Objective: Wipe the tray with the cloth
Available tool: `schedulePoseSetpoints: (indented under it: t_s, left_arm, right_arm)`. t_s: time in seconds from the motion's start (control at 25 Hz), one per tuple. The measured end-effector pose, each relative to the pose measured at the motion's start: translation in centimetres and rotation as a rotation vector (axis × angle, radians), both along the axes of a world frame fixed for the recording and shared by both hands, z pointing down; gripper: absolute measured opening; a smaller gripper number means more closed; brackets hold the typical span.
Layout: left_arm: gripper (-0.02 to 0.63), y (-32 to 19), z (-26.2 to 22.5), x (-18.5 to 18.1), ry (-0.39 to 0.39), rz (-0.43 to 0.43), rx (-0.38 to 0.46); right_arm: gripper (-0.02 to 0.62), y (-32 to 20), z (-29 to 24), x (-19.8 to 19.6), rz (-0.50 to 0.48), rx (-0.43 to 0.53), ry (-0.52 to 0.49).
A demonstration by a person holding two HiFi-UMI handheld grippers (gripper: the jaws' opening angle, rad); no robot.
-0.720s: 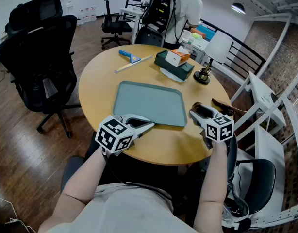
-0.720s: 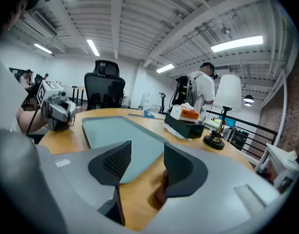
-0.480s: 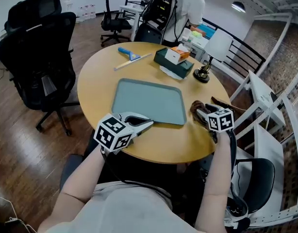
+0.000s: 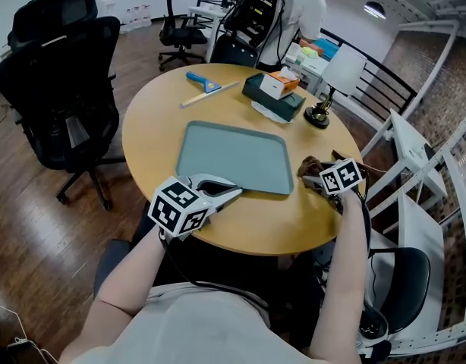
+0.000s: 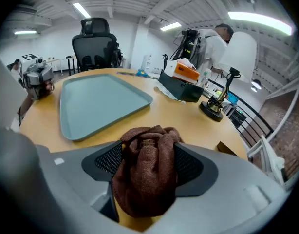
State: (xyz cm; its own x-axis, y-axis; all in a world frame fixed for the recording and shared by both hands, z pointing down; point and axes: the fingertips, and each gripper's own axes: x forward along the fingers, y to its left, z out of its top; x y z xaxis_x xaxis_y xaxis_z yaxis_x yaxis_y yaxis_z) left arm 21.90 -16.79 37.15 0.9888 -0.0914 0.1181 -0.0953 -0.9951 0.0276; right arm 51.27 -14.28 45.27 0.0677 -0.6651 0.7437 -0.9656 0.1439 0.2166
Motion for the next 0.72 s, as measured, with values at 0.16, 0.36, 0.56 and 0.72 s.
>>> schedulePoseSetpoints:
  t_s: [0.16,0.36,0.56,0.72]
  left_arm:
    - [0.002,0.0,0.0,0.0,-0.001,0.001,0.001]
    - [0.0,0.0,0.0,0.1,-0.002,0.001,0.001]
    - [0.001,0.0,0.1,0.0,-0.002,0.001,0.0]
    - [0.0,0.0,0.0,0.0,-0.001,-0.001,-0.001]
  right_arm:
    - [0.248,0.7,0.5,0.5,0.002,-0.071,0.001]
    - [0.164,1.1,0.6,1.2,0.04,-0.079,0.016]
    - [0.146,0.1,-2.8,0.6,0.029,0.008,0.109]
    - [0.146,-1.4,-7.5,-2.7,-0.074,0.13,0.149]
